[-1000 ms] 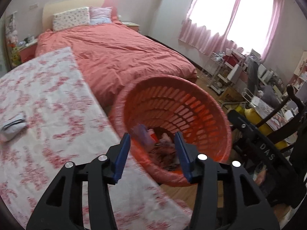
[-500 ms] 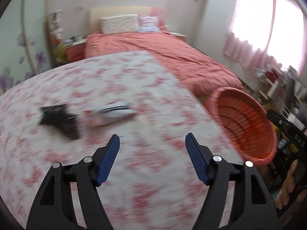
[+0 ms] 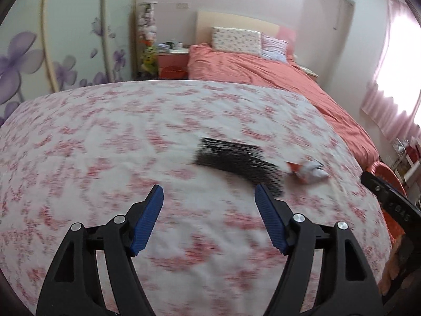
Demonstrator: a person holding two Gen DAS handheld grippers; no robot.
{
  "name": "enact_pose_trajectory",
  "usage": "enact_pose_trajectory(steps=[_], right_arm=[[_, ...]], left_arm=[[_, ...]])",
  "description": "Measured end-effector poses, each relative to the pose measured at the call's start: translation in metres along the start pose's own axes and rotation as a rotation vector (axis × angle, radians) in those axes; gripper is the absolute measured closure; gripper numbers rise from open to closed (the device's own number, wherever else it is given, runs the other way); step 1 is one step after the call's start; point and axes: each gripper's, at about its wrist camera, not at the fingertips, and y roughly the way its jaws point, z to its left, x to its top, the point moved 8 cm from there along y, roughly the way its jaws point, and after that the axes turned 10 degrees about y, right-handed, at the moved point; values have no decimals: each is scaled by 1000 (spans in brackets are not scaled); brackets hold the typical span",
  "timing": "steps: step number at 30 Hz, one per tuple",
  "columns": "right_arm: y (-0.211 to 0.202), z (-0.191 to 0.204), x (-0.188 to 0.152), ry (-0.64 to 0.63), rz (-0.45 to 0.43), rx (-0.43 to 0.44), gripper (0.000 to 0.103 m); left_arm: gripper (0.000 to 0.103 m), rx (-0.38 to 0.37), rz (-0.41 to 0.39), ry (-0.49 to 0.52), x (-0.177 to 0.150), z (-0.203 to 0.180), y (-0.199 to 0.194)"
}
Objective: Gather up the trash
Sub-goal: 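Move both open tools back to the bedspread toward the black mesh and white packet, then grasp the black mesh with the left tool while the right tool grasps the white packet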
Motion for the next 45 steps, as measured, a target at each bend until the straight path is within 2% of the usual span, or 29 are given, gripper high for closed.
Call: enact_pose_trajectory(steps=[6, 11, 13, 15, 17, 21, 24, 26, 28, 38, 40, 42, 43, 45], right_arm=[[40, 54, -4, -50, 47, 3, 51], [73, 62, -9, -64, 104, -67, 53], [79, 58, -16, -73, 131, -81, 57], [77, 52, -21, -96, 139, -105, 76], [73, 45, -27, -104, 145, -107, 84], [56, 22, -31, -78, 135, -99, 88], [41, 2, -30, -41, 107, -84, 96], [30, -12, -27, -29, 82, -89, 96], [23, -22, -24, -15, 70, -86, 101], [1, -47, -16, 39, 21, -23, 101], [-2, -46, -15, 41, 19, -12, 101], [-4, -45, -14, 34, 16, -12, 101], [-4, -44, -14, 32, 15, -10, 101], [-5, -44, -14, 31, 14, -9, 101]], left_arm=[[32, 9, 10, -47, -1, 31, 5], [32, 3, 13, -58, -2, 41, 10], [32, -4, 17, -58, -2, 40, 13], [32, -16, 20, -57, -2, 39, 15], [32, -26, 22, -52, -1, 35, 18], [32, -57, 29, -35, 2, 21, 24], [32, -84, 37, -13, 6, 3, 29], [32, -102, 41, 6, 10, -12, 34], [32, -118, 48, 20, 14, -27, 42], [33, -102, 149, -15, 12, -49, 82], [37, -83, 147, -16, 12, -48, 84], [58, -86, 145, -8, 14, -51, 85], [62, -92, 141, -3, 16, -52, 85], [78, -99, 134, -5, 17, -53, 86]])
